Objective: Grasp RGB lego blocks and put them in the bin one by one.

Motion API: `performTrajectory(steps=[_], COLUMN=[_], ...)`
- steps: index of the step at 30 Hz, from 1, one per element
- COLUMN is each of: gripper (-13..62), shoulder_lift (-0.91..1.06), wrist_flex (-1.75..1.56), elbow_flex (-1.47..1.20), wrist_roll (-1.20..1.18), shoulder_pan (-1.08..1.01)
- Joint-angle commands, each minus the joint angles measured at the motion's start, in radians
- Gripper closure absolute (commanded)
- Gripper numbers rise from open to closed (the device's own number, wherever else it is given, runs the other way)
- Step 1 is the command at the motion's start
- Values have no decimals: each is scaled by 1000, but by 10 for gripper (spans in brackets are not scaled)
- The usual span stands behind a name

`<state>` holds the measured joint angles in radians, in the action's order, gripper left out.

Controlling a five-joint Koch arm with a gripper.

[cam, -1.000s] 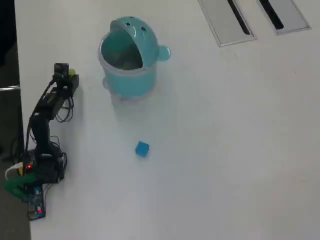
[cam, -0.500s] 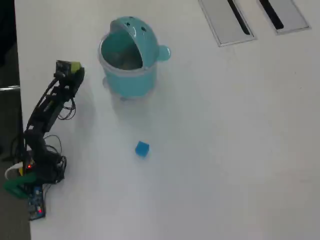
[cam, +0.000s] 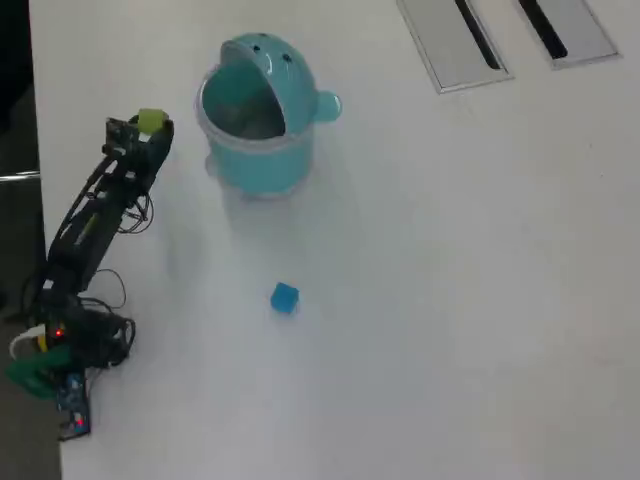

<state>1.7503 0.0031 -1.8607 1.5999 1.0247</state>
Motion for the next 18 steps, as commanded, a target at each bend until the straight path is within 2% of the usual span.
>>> performTrajectory(steps=[1, 8, 13, 18], gripper=[347, 347, 346, 346], shoulder_lift=[49, 3, -124, -241], wrist_flex=[6, 89, 120, 66], elbow_flex=[152, 373, 566, 624], wrist_roll=[-14, -14, -18, -26], shoulder_pan=[-11, -52, -104, -169])
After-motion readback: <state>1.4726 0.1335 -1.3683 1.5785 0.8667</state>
